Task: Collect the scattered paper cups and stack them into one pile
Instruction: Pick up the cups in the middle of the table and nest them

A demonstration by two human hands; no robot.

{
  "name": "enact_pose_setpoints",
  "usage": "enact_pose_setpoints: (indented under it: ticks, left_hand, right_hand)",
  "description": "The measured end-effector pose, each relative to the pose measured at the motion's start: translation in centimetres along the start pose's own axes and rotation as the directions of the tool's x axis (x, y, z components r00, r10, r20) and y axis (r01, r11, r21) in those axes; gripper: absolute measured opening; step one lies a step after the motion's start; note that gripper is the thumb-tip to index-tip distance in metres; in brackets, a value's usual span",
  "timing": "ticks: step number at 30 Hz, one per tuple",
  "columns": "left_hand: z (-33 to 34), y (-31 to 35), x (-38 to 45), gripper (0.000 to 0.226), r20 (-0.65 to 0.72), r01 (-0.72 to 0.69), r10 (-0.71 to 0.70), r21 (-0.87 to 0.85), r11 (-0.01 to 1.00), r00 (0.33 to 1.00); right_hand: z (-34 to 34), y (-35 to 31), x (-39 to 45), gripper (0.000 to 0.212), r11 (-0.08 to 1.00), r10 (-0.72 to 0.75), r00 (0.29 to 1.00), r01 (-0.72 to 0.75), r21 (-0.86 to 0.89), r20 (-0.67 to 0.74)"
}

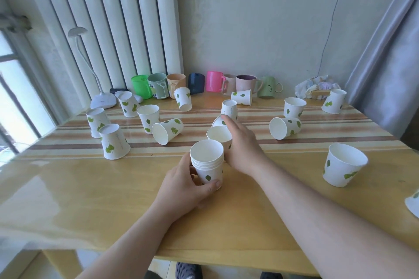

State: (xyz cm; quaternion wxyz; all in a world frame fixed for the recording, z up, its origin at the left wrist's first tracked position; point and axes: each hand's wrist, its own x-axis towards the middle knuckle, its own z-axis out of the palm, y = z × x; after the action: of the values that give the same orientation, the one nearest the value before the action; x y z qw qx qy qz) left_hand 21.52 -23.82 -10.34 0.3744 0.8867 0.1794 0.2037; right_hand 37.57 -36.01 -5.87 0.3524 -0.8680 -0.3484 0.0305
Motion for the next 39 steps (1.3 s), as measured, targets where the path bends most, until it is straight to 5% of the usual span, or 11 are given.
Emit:
enact_pose_setpoints:
  ticks: [5, 9, 12, 17, 21, 24, 27, 30, 32, 37, 39]
  left_hand:
    - [0.1, 0.1, 0.1, 0.062, 0.019, 0.013, -0.013, -0.005, 1.0, 1.0]
    - [0.0, 0.1, 0.2, 0.061, 0.032, 0.03, -0.029, -0.008, 1.0, 0.999]
    - [0.1, 0.3, 0.2, 0.06, 0.032, 0.023, -0.023, 0.0, 1.0, 0.999]
    - [-0.2, 0.9, -0.2, 0.052, 0.054, 0.016, -0.017, 0.021, 1.0, 0.998]
    - [-0.4, 1.2, -0.3, 0.048, 0.1, 0.043, -0.045, 0.018, 0.999, 0.994]
    - [-1.3, 2.0, 1.3, 0.051, 0.259, 0.117, -0.114, 0.004, 0.993, 0.959]
    - [-1.3, 3.3, 2.6, 0.059, 0.36, 0.102, -0.108, 0.035, 0.994, 0.927]
    - [0.9, 5.0, 2.7, 0.064, 0.397, 0.059, -0.058, 0.009, 0.998, 0.916]
    - [3.1, 6.2, 2.7, 0.068, 0.393, 0.047, -0.028, -0.039, 0.998, 0.919]
    - [8.0, 10.1, 3.3, 0.058, 0.322, 0.014, 0.023, -0.112, 0.994, 0.946]
    - [9.2, 11.5, 3.8, 0.059, 0.278, 0.008, 0.034, -0.148, 0.989, 0.96]
  right_hand:
    - [0.2, 0.2, 0.0, 0.064, 0.999, 0.015, 0.998, -0.013, 0.034, -0.057]
    - [-2.9, -1.6, -1.4, 0.061, 0.833, 0.187, 0.924, 0.032, 0.553, -0.335]
    - [-4.6, -3.3, -2.4, 0.072, 0.662, 0.157, 0.938, 0.133, 0.738, -0.31]
    - [-2.8, -3.9, -5.0, 0.11, 0.923, -0.041, 0.993, 0.082, 0.377, -0.114]
    - [-2.1, -3.1, -7.0, 0.122, 0.958, -0.074, 0.997, 0.071, 0.277, 0.0]
    - [-3.9, -0.6, -8.8, 0.127, 0.963, -0.088, 0.996, 0.085, 0.254, 0.001]
    - [-7.6, 3.2, -10.7, 0.104, 0.985, -0.027, 0.968, 0.068, 0.158, -0.25]
    - [-12.3, 8.0, -11.3, 0.071, 0.989, 0.118, 0.747, -0.028, 0.147, -0.654]
    - [-14.9, 10.4, -11.5, 0.066, 0.963, 0.262, 0.655, -0.129, 0.237, -0.708]
    - [-15.8, 13.4, -12.2, 0.101, 0.901, 0.431, 0.826, -0.373, 0.22, -0.364]
    - [-15.1, 13.8, -11.8, 0.118, 0.878, 0.471, 0.841, -0.421, 0.226, -0.265]
